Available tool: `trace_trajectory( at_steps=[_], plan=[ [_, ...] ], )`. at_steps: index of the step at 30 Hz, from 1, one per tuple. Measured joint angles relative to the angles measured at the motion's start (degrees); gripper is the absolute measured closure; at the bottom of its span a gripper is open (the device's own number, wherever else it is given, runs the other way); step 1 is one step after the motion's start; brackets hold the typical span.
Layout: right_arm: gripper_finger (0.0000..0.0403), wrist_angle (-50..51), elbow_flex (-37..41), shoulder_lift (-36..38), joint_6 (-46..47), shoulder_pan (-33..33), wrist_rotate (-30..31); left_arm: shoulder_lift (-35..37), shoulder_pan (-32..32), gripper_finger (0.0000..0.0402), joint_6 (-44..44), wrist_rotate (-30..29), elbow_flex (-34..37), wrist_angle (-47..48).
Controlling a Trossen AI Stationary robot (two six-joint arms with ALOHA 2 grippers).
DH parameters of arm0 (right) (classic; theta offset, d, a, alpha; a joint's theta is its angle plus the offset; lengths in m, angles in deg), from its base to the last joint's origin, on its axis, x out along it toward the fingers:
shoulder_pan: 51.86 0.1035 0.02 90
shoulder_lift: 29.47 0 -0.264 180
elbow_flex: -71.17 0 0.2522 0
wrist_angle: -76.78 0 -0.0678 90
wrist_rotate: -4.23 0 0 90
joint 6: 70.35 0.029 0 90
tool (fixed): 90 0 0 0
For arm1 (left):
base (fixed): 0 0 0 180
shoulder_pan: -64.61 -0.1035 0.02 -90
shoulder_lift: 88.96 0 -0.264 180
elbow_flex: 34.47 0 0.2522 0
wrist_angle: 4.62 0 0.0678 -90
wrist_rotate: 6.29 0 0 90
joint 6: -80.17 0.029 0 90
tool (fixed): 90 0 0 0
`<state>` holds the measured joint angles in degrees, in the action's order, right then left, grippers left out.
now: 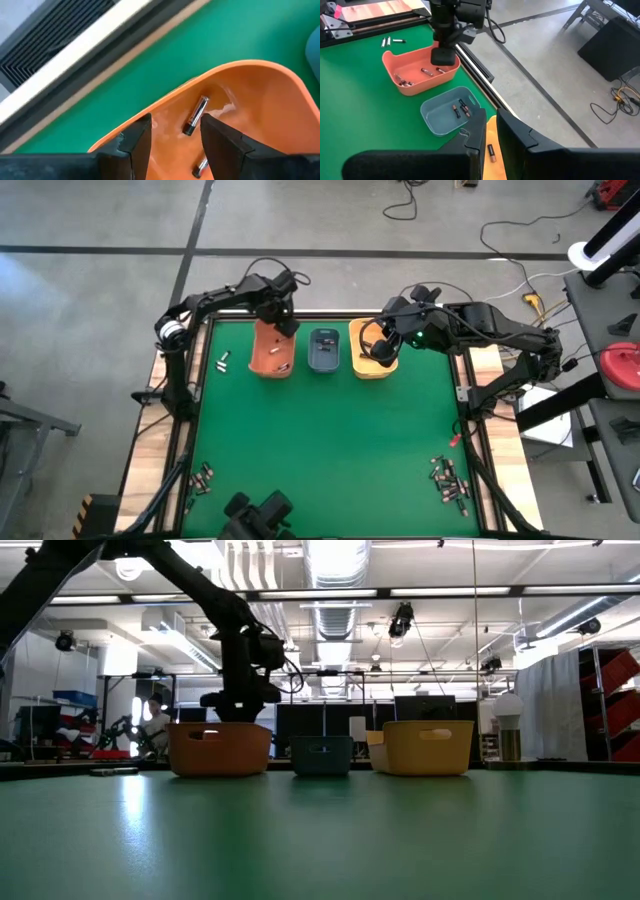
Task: Sort batteries
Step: Adjust the orange bin on the table
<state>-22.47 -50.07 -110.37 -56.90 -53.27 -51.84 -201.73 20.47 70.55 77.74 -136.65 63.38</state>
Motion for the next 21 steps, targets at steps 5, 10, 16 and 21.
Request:
trace_trajectory(
  at_steps=[5, 10, 16, 21],
  plan=[
    [0.0364, 0.0, 0.0, 0.0, 0.0, 0.0, 0.0, 0.1, 0.0, 0.0253, 0.2, -0.1, -0.8, 0.9],
    [0.0364, 0.0, 0.0, 0.0, 0.0, 0.0, 0.0, 0.7, 0.0, 0.0253, 1.4, -0.2, -2.0, 5.0],
    [0.0364, -0.4, 0.0, 0.0, 0.0, 0.0, 0.0, 7.3, 0.1, 0.0253, 1.5, -0.1, -1.9, 8.7],
    [0.0364, -1.7, 0.0, 0.0, 0.0, 0.0, 0.0, 15.8, -0.1, 0.0253, 2.0, -1.4, 0.5, 10.6]
  ],
)
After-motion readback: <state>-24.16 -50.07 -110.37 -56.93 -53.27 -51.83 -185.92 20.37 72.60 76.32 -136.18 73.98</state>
